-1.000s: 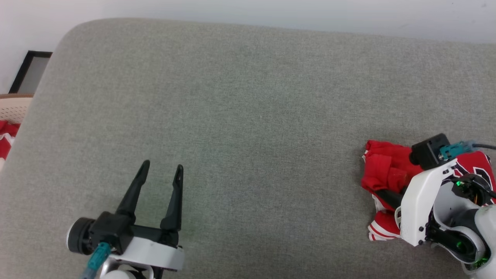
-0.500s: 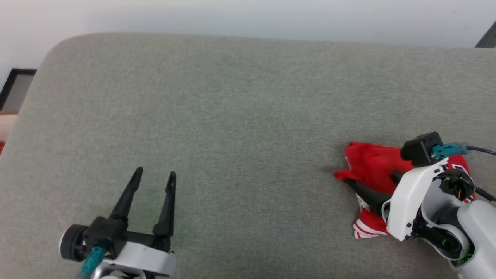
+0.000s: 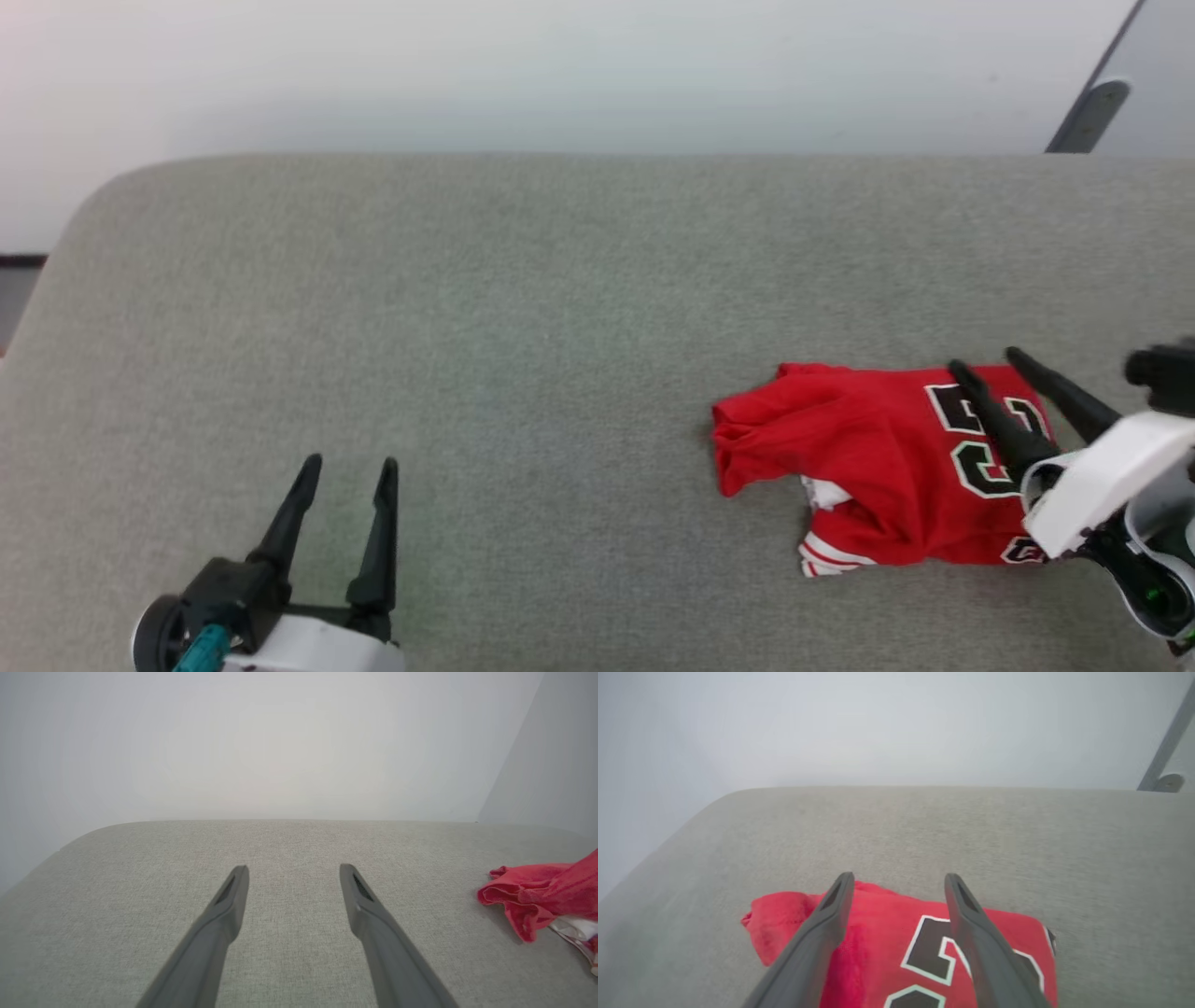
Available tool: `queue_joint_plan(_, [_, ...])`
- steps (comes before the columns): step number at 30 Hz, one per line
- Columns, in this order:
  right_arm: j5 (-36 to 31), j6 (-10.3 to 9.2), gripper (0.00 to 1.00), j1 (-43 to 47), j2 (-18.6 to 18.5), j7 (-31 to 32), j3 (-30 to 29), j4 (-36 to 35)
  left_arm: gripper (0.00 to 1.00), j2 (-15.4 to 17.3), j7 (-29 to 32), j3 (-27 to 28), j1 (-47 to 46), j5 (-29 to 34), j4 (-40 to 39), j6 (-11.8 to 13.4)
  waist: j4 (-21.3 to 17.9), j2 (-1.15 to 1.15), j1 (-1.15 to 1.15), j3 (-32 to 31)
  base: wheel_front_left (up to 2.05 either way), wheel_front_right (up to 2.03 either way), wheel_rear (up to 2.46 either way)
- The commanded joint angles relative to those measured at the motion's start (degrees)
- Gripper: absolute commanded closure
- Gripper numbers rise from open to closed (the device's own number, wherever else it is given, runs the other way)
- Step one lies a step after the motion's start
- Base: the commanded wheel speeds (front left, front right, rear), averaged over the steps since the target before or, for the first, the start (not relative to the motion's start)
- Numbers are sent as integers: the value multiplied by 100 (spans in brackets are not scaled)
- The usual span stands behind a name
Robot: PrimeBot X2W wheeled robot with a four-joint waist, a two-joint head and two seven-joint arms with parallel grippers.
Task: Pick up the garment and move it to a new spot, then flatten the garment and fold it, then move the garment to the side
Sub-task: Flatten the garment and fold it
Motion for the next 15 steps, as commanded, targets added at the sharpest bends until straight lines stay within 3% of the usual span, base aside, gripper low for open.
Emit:
queue_joint_plan(1, [71,-8,0,104,53,-482,-73,237,0,21,1,47,96,-99,72,-9,-174,0,0,-194,0,0,0])
queue_joint_plan(7, [44,-7,0,300,293,-1658,-70,829,0,22,1,162,208,-307,238,-9,-288,0,0,-389,0,0,0])
queue_joint_plan(12, [-140,-8,0,512,412,-1850,-216,946,0,-1,1,200,332,-362,282,-9,-309,0,0,-511,0,0,0])
queue_joint_plan(15, [-328,-8,0,792,488,-1876,-633,815,0,-3,1,184,487,-405,258,-10,-279,0,0,-620,0,0,0])
